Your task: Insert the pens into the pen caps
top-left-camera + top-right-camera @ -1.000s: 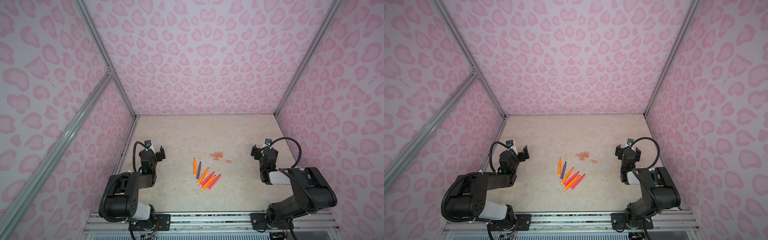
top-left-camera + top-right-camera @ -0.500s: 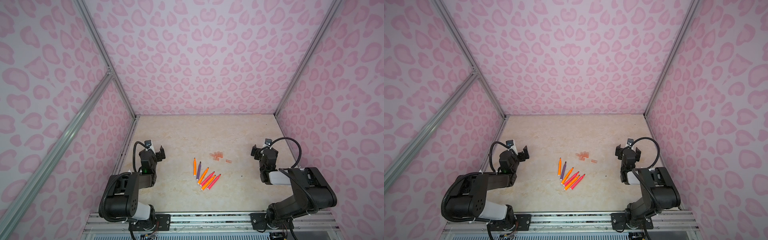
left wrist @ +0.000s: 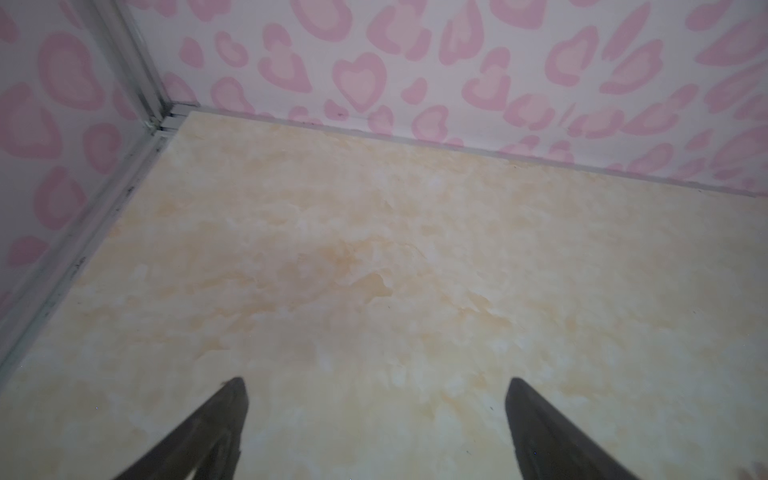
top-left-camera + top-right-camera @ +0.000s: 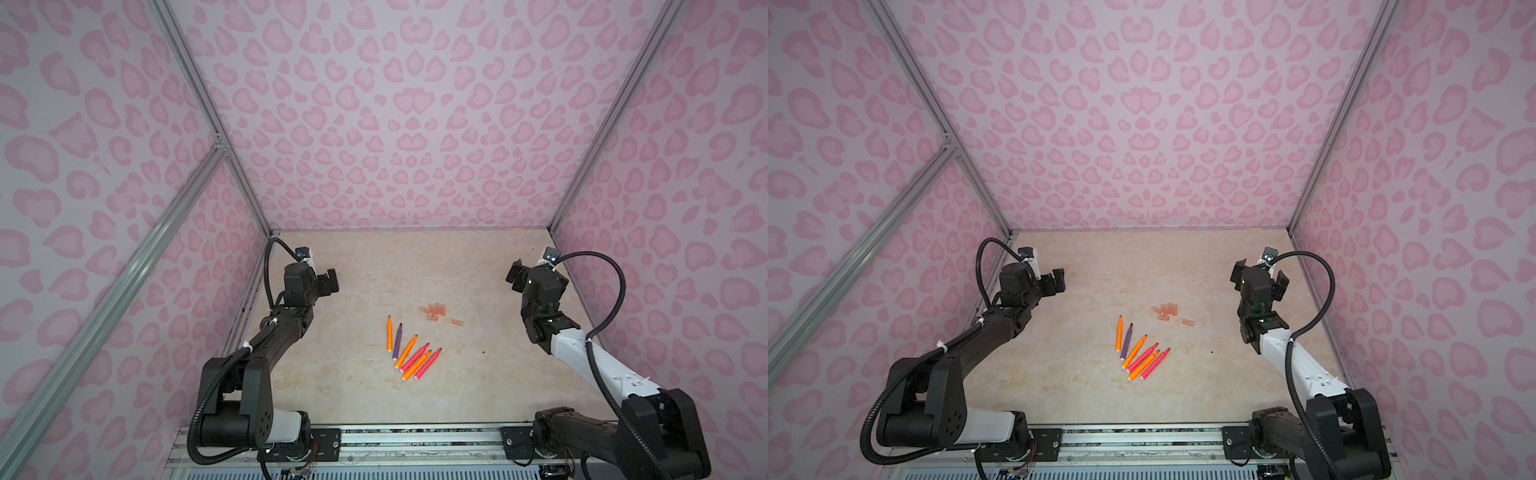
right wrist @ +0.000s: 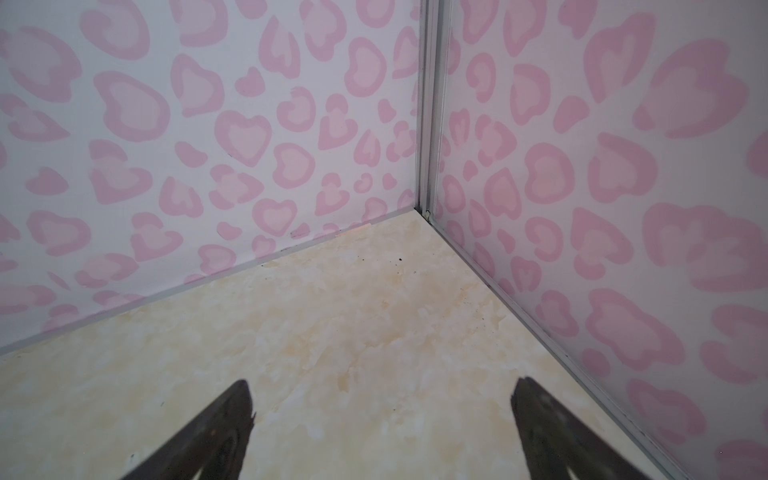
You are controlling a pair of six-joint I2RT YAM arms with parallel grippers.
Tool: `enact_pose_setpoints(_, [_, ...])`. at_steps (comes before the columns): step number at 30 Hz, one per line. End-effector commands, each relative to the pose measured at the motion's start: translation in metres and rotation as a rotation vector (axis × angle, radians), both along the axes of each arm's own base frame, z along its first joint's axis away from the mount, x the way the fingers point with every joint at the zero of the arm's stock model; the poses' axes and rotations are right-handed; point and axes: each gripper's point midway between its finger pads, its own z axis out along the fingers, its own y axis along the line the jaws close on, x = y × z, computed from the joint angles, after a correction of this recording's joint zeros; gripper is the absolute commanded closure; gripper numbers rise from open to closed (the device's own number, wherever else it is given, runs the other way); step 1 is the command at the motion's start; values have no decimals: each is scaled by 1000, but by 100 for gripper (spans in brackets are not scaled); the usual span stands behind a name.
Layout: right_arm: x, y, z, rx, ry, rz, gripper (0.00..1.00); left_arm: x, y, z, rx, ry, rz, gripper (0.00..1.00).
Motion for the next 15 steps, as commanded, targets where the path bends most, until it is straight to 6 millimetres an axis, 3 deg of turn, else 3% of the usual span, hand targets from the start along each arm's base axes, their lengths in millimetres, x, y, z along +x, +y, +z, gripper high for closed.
enact_pose_setpoints(1, [-32, 18, -46, 141, 209, 78, 2, -22, -34, 26, -106, -43, -153, 2])
enact_pose_setpoints(5, [-52, 43, -25, 234, 19, 258, 2, -52, -45, 58, -178, -127, -205, 2])
enact_pose_setpoints(7, [-69, 45, -12, 258, -79, 295, 2, -72, -54, 72, -215, -191, -261, 2])
enact_pose_setpoints(8, [-77, 41, -8, 273, -120, 282, 2, -79, -55, 73, -225, -201, -267, 2])
enact_pose_setpoints(11, [-108, 3, -11, 383, -204, 64, 2, -93, -58, 78, -277, -248, -277, 2])
enact_pose_setpoints(13, [-121, 2, 0, 378, -253, 88, 2, -98, -64, 77, -320, -217, -307, 2])
enact_pose_setpoints(15, [-132, 3, 11, 380, -309, 116, 2, -110, -83, 80, -375, -217, -427, 2])
